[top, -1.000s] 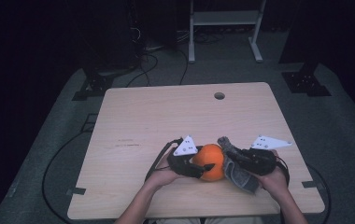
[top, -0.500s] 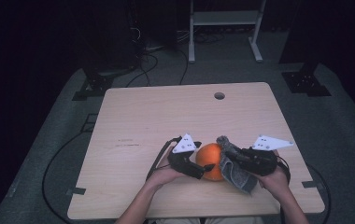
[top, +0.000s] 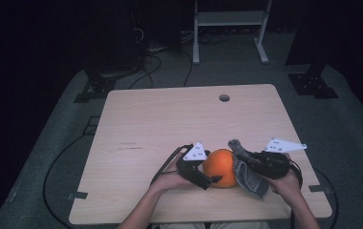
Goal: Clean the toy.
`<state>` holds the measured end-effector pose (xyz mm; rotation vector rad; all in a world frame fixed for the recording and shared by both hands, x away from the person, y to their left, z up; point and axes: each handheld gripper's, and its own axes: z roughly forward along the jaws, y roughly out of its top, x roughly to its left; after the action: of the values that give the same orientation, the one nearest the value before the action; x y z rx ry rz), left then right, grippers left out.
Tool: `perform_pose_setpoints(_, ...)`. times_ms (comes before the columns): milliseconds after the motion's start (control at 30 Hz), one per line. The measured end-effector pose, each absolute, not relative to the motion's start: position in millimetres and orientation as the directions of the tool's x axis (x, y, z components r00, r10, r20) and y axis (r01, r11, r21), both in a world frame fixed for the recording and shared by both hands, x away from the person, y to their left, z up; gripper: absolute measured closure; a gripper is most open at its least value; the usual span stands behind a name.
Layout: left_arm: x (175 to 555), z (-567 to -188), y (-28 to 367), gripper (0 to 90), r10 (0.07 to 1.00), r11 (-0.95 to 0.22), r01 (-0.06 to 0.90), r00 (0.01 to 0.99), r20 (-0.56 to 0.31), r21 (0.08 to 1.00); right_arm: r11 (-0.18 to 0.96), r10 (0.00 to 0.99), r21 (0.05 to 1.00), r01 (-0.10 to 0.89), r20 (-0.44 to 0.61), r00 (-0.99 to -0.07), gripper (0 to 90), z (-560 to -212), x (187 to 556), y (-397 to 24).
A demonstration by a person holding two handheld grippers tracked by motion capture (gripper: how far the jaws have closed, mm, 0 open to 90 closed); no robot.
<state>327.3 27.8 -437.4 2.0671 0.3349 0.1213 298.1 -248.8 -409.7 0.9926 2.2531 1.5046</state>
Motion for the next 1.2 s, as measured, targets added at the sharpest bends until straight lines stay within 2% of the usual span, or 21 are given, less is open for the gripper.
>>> perform_pose_setpoints(133, 319, -430, 29, 25.4, 0.315, -0.462, 0.124, 0.949, 0.031, 0.878, 0.264, 0.670, 0.886, 0.382, 0.117, -0.733, 72.9, -402, 295, -244)
perform_pose_setpoints(233, 315, -422, 29, 30.8, 0.351, -0.477, 0.088, 0.931, 0.098, 0.874, 0.275, 0.674, 0.896, 0.348, 0.079, -0.735, 73.1, -392, 292, -244)
perform_pose_setpoints(367, 310, -414, 27, 31.0, 0.394, -0.507, 0.070, 0.905, 0.159, 0.859, 0.266, 0.634, 0.915, 0.303, 0.071, -0.770, 73.1, -380, 288, -235)
perform_pose_setpoints(500, 307, -413, 27, 31.0, 0.400, -0.522, 0.086, 0.903, 0.154, 0.849, 0.290, 0.598, 0.922, 0.255, 0.034, -0.801, 72.8, -370, 283, -214)
perform_pose_setpoints(667, 307, -429, 26, 29.2, 0.355, -0.541, 0.100, 0.927, 0.119, 0.835, 0.315, 0.617, 0.898, 0.307, 0.052, -0.785, 73.1, -390, 294, -212)
perform_pose_setpoints(733, 308, -428, 28, 26.1, 0.330, -0.530, 0.071, 0.935, 0.128, 0.845, 0.258, 0.614, 0.902, 0.346, 0.123, -0.779, 73.1, -401, 299, -224)
perform_pose_setpoints(800, 311, -429, 33, 22.5, 0.294, -0.493, 0.059, 0.950, 0.103, 0.868, 0.255, 0.632, 0.902, 0.349, 0.118, -0.766, 73.3, -402, 300, -231)
perform_pose_setpoints(833, 313, -429, 34, 17.2, 0.279, -0.480, 0.076, 0.958, 0.070, 0.874, 0.256, 0.640, 0.900, 0.352, 0.115, -0.760, 73.3, -402, 300, -235)
perform_pose_setpoints(867, 313, -429, 34, 14.5, 0.279, -0.480, 0.076, 0.958, 0.070, 0.874, 0.252, 0.634, 0.900, 0.355, 0.124, -0.764, 73.3, -403, 300, -238)
perform_pose_setpoints(933, 319, -434, 30, 9.8, 0.335, -0.498, 0.097, 0.938, 0.089, 0.862, 0.256, 0.620, 0.900, 0.353, 0.127, -0.774, 73.3, -404, 298, -238)
perform_pose_setpoints(1000, 320, -436, 28, 6.3, 0.336, -0.503, 0.108, 0.939, 0.079, 0.857, 0.264, 0.616, 0.900, 0.348, 0.121, -0.779, 73.1, -403, 298, -237)
perform_pose_setpoints(1033, 321, -439, 25, 6.3, 0.333, -0.506, 0.120, 0.941, 0.065, 0.854, 0.274, 0.617, 0.898, 0.345, 0.111, -0.779, 73.0, -402, 297, -236)
perform_pose_setpoints(1133, 318, -444, 21, 5.5, 0.333, -0.542, 0.098, 0.937, 0.106, 0.835, 0.298, 0.619, 0.902, 0.312, 0.066, -0.783, 73.2, -393, 287, -222)
perform_pose_setpoints(1200, 320, -442, 23, 10.9, 0.346, -0.530, 0.112, 0.934, 0.093, 0.840, 0.330, 0.592, 0.904, 0.273, 0.027, -0.806, 73.1, -386, 279, -210)
